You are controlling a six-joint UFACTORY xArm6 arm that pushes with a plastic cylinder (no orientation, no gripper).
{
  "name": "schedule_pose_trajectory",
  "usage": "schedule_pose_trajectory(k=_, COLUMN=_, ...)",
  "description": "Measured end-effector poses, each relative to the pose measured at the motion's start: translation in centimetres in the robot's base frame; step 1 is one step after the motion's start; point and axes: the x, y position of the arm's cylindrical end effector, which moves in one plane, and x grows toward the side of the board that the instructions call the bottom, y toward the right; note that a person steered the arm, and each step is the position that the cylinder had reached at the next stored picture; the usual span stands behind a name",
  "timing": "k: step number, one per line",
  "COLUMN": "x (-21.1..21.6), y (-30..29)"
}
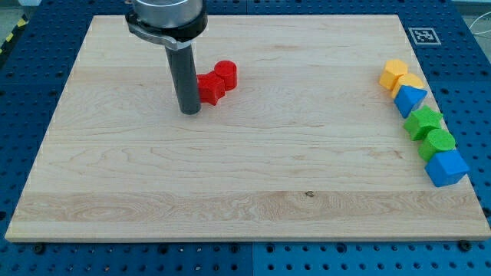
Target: Slide the red star along with red circle a bit right
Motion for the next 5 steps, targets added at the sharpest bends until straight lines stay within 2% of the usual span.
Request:
schedule_pose_trajectory(k=2, x=-0.1, y=-0.1)
schedule_pose_trajectory(k=5, x=-3.5, y=-0.7)
